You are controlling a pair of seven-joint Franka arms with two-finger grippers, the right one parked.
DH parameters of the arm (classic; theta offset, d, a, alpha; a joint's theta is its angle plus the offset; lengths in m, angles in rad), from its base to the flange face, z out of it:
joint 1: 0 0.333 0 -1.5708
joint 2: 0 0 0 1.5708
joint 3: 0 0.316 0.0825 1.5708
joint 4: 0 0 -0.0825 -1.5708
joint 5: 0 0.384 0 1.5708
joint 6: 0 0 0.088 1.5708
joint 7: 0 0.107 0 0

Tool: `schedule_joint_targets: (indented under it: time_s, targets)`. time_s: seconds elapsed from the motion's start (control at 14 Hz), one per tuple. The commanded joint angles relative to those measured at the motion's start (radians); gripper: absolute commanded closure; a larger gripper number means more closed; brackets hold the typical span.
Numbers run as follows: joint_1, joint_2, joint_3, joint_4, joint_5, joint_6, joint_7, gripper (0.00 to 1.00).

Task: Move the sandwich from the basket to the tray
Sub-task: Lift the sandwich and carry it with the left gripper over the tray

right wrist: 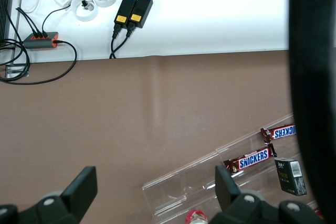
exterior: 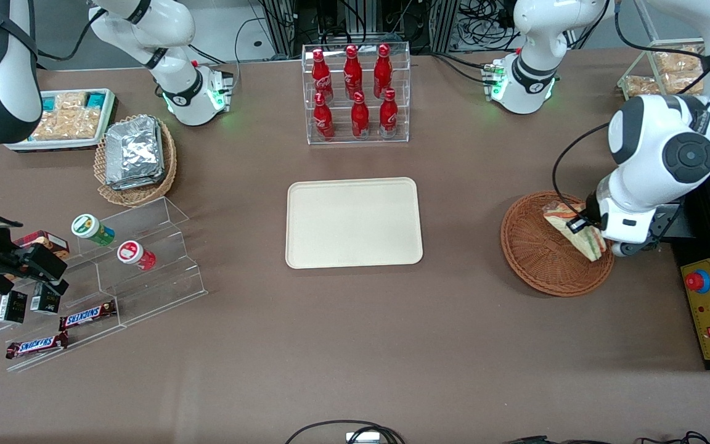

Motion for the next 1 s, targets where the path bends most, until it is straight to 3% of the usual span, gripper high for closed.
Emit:
schedule_joint_targets:
  time_s: [0.0, 0.64, 0.93]
  targets:
    - [0.0, 0.025, -0.073, 0.095, -0.003, -0.069, 0.007, 1.0]
    - [0.0, 0.088, -0.325, 0.174, 0.013, -0.06, -0.004, 1.0]
    - [-0.05, 0.155, -0.377, 0.18, 0.102, -0.017, 0.014, 1.0]
